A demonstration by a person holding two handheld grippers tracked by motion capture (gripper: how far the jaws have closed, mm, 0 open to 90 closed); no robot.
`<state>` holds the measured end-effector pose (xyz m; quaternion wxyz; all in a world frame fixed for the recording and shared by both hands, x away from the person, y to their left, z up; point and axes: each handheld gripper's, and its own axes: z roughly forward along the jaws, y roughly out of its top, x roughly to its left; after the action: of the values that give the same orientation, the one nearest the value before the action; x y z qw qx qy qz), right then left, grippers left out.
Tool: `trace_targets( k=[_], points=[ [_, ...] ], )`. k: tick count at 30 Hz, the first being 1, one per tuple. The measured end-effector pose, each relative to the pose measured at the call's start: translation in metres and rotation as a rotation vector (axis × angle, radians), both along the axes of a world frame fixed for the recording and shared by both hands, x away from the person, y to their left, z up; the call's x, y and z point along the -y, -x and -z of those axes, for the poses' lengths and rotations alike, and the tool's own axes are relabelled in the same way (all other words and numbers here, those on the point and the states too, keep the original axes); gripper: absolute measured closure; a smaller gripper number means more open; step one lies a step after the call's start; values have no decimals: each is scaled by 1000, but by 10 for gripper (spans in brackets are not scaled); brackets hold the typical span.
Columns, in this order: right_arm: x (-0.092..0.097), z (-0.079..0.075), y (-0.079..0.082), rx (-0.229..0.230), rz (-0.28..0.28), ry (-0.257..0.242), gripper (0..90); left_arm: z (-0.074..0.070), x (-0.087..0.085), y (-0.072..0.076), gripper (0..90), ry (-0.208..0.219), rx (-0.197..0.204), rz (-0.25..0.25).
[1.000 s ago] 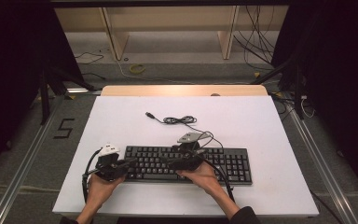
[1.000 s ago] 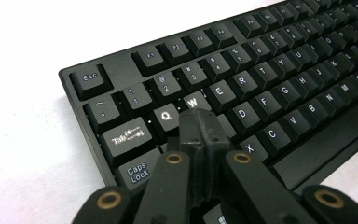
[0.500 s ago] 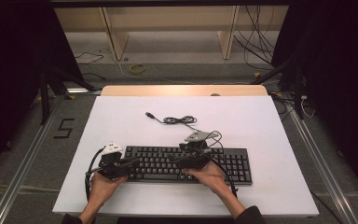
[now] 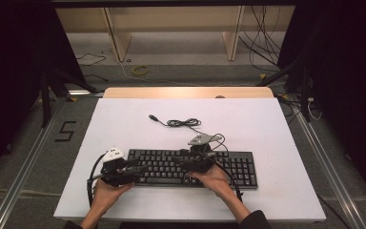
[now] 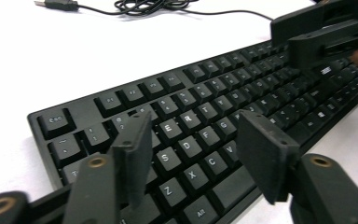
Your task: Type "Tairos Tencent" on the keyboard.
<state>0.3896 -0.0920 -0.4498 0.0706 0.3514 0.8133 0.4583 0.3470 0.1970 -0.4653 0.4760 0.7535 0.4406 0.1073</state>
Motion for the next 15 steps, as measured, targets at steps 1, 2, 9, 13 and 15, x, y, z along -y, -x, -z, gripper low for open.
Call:
trace_targets(
  k=[1, 2, 9, 13, 15],
  points=[
    [0, 0, 0, 1, -1, 3, 608, 0, 0, 0, 424, 6, 6, 4],
    [0, 0, 0, 0, -2, 4, 631, -1, 0, 1, 418, 14, 10, 7],
    [-2, 3, -1, -5, -7, 25, 754, -2, 3, 4, 353, 38, 30, 32],
    [-3, 6, -1, -8, -8, 38, 809, -2, 4, 5, 312, 58, 26, 38],
    [-3, 7, -2, -13, -8, 45, 831, -2, 4, 6, 297, 65, 27, 37]
  ],
)
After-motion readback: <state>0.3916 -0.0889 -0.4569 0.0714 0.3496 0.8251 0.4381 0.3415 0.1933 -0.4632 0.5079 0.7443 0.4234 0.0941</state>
